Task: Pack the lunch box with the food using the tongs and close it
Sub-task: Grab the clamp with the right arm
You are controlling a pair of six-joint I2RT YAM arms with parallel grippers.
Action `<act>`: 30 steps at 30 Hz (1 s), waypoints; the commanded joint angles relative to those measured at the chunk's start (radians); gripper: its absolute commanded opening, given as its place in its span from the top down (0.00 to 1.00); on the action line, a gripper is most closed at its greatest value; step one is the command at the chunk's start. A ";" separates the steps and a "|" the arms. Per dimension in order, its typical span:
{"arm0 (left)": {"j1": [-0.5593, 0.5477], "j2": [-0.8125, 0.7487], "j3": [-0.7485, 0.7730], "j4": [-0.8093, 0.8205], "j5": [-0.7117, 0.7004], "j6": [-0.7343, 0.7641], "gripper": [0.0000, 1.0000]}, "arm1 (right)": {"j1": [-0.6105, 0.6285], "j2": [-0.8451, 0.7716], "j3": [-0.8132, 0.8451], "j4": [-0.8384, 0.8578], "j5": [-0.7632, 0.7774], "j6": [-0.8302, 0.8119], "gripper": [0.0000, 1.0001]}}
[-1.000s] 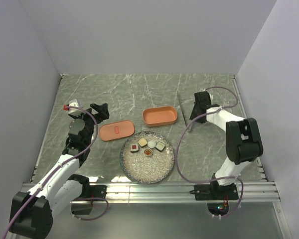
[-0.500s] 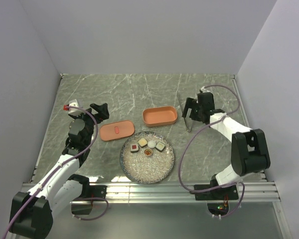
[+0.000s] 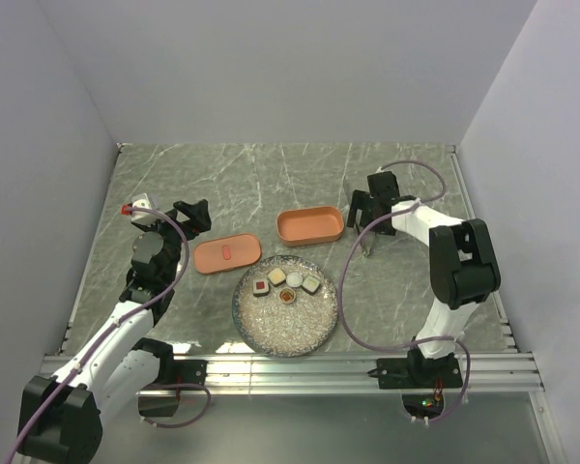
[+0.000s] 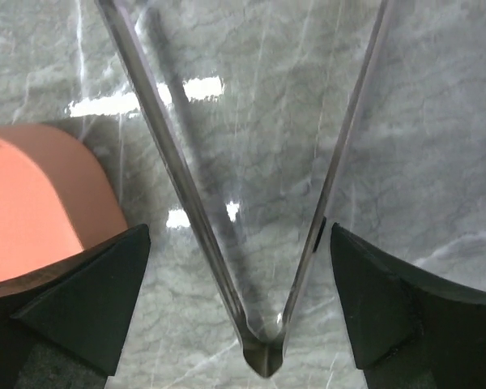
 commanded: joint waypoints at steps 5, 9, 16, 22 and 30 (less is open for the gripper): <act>0.004 -0.014 -0.005 0.043 0.002 -0.012 0.01 | 0.020 0.083 0.123 -0.139 0.096 0.020 0.24; 0.002 -0.028 -0.008 0.041 0.000 -0.013 0.01 | 0.027 0.109 0.143 -0.173 0.120 0.025 0.30; 0.004 -0.028 -0.010 0.043 0.003 -0.013 0.01 | 0.042 0.143 0.188 -0.231 0.129 0.011 0.32; 0.004 -0.032 -0.010 0.038 0.000 -0.013 0.00 | 0.054 0.157 0.197 -0.271 0.140 -0.012 0.29; 0.004 -0.040 -0.012 0.035 -0.005 -0.013 0.01 | 0.056 0.025 0.120 -0.207 0.149 0.005 0.47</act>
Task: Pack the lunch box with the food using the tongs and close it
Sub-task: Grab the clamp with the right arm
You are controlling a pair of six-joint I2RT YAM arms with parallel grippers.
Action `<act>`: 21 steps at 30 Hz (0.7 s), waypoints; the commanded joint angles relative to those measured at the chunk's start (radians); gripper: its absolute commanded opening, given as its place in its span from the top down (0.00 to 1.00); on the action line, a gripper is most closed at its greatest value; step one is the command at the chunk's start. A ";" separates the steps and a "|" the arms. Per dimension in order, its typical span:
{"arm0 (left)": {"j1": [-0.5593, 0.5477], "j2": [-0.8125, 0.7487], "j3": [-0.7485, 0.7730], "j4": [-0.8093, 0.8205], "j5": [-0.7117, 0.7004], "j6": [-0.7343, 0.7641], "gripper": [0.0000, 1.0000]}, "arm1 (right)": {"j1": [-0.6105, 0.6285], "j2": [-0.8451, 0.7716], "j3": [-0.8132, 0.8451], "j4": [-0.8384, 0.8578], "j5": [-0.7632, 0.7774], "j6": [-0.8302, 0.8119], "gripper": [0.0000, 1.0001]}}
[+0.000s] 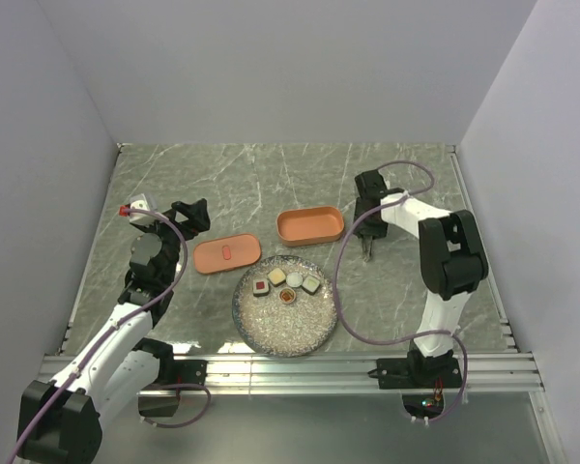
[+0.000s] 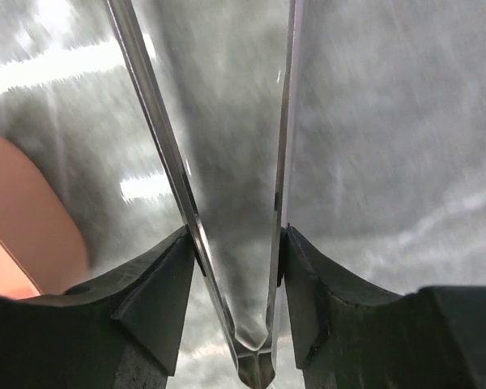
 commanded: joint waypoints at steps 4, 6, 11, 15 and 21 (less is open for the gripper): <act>0.004 -0.016 -0.009 0.036 -0.006 -0.013 0.01 | 0.029 -0.243 -0.103 0.013 0.022 0.003 0.46; 0.004 -0.013 -0.009 0.036 -0.006 -0.011 0.01 | 0.051 -0.326 -0.123 0.001 0.036 0.002 0.46; 0.004 -0.011 -0.008 0.036 -0.005 -0.010 0.01 | 0.123 -0.501 -0.188 -0.023 0.062 0.021 0.46; 0.004 -0.020 -0.012 0.036 -0.009 -0.013 0.01 | 0.186 -0.615 -0.230 -0.059 0.123 0.050 0.46; 0.005 -0.023 -0.011 0.036 -0.005 -0.011 0.01 | 0.330 -0.842 -0.281 -0.134 0.186 0.121 0.46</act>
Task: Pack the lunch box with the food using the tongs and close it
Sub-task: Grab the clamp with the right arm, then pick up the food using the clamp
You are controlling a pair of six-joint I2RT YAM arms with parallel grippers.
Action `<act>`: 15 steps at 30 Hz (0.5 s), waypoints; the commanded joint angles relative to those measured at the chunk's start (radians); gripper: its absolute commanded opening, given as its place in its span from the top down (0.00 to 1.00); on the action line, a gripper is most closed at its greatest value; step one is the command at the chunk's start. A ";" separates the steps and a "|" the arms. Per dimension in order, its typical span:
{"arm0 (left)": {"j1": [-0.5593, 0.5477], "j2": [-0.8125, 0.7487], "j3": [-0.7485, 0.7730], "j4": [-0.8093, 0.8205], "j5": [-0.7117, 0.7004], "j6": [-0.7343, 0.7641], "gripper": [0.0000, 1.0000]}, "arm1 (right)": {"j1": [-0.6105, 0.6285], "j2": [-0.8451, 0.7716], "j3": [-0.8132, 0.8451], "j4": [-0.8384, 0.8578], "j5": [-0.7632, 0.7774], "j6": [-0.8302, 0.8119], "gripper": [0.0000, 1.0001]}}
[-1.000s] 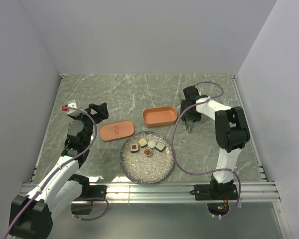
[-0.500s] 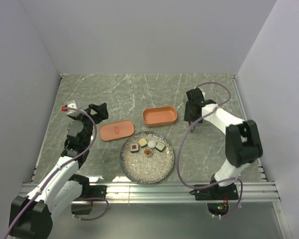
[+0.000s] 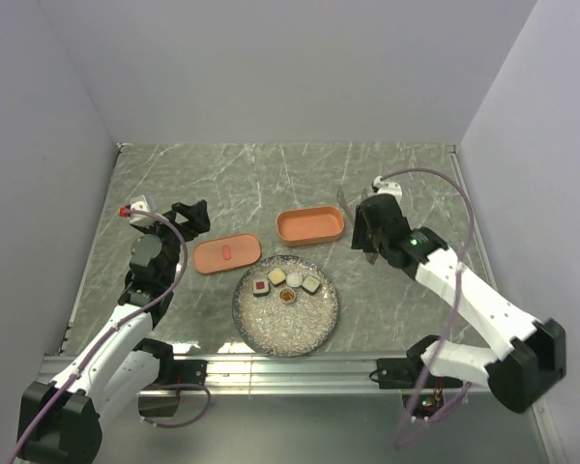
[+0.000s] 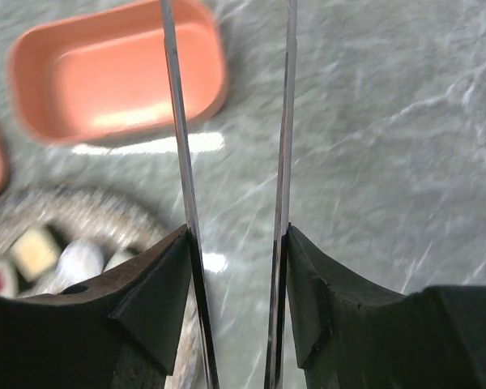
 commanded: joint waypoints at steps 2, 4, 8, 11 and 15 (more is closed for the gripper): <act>0.004 -0.015 -0.001 0.035 -0.004 -0.008 0.01 | 0.108 -0.203 -0.028 -0.068 0.065 0.076 0.46; 0.007 -0.015 0.002 0.031 -0.006 -0.010 0.01 | 0.171 -0.282 -0.057 -0.093 0.062 0.093 0.46; 0.008 -0.018 0.002 0.026 -0.007 -0.010 0.01 | 0.278 -0.398 -0.117 -0.113 0.038 0.137 0.47; 0.007 -0.015 0.004 0.028 -0.006 -0.011 0.01 | 0.353 -0.470 -0.174 -0.121 0.013 0.159 0.48; 0.008 -0.002 0.007 0.031 -0.003 -0.011 0.01 | 0.413 -0.536 -0.258 -0.125 -0.018 0.177 0.50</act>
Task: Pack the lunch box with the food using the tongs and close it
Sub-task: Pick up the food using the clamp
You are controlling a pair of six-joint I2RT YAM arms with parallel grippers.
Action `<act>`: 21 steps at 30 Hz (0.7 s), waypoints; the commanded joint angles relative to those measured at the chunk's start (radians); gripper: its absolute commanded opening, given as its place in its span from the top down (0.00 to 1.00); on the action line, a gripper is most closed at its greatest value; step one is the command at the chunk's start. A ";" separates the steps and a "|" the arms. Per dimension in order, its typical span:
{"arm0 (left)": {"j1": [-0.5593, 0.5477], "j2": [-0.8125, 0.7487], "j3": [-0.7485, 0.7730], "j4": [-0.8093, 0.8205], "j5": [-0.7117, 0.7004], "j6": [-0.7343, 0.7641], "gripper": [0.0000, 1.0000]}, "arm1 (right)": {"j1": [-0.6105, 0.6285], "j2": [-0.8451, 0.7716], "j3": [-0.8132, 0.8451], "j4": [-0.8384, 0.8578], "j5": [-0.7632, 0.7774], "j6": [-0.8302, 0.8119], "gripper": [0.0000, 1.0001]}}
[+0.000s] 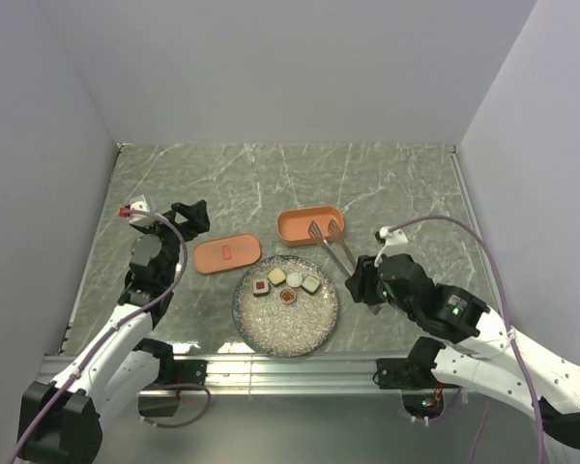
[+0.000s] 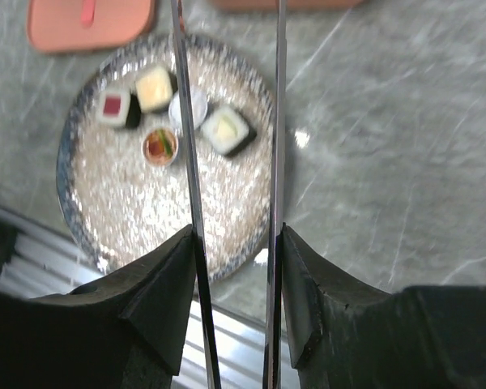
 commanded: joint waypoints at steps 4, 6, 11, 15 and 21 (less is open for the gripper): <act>0.003 0.016 0.010 0.039 0.002 -0.011 0.01 | 0.092 -0.103 -0.085 0.023 -0.062 0.055 0.51; 0.005 0.027 0.013 0.042 0.007 -0.011 0.01 | 0.129 -0.112 -0.101 0.016 -0.043 0.081 0.52; 0.003 0.041 0.023 0.041 0.019 -0.011 0.00 | 0.193 -0.057 -0.124 -0.003 -0.004 0.145 0.51; 0.005 0.041 0.019 0.050 0.031 -0.013 0.01 | 0.262 -0.036 -0.128 -0.046 0.070 0.211 0.51; 0.005 0.044 0.018 0.059 0.045 -0.013 0.01 | 0.299 -0.057 -0.151 -0.076 0.101 0.274 0.50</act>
